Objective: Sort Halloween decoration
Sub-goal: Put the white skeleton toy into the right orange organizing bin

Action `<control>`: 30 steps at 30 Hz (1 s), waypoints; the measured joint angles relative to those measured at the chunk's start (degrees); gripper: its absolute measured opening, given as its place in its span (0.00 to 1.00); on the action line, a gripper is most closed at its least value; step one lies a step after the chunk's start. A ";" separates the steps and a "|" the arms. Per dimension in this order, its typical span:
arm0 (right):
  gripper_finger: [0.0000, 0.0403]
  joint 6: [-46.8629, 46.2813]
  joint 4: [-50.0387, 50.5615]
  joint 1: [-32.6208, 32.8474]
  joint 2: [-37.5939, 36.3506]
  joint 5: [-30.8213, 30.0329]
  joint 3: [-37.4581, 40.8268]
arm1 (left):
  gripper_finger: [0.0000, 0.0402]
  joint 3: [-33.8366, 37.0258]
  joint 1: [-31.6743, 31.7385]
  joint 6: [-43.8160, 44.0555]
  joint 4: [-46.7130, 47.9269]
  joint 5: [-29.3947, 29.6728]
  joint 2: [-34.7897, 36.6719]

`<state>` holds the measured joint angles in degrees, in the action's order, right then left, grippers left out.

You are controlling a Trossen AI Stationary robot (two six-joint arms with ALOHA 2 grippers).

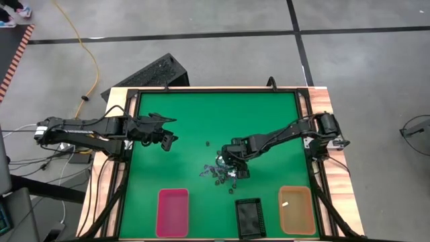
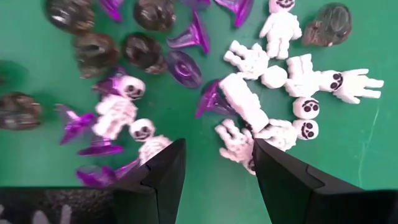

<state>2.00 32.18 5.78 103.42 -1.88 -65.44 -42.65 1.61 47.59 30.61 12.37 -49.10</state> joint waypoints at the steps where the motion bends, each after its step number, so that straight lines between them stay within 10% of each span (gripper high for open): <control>1: 0.53 -0.03 0.03 -0.26 0.19 0.02 -0.04 | 0.46 0.00 0.00 0.02 0.00 0.04 0.00; 30: 0.05 -4.91 6.03 -0.78 -2.25 -1.08 -1.40 | 0.46 0.00 0.00 -0.06 1.16 3.50 0.00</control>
<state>-2.91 38.21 4.99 101.17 -2.96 -66.85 -42.65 1.61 47.54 31.77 15.87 -49.10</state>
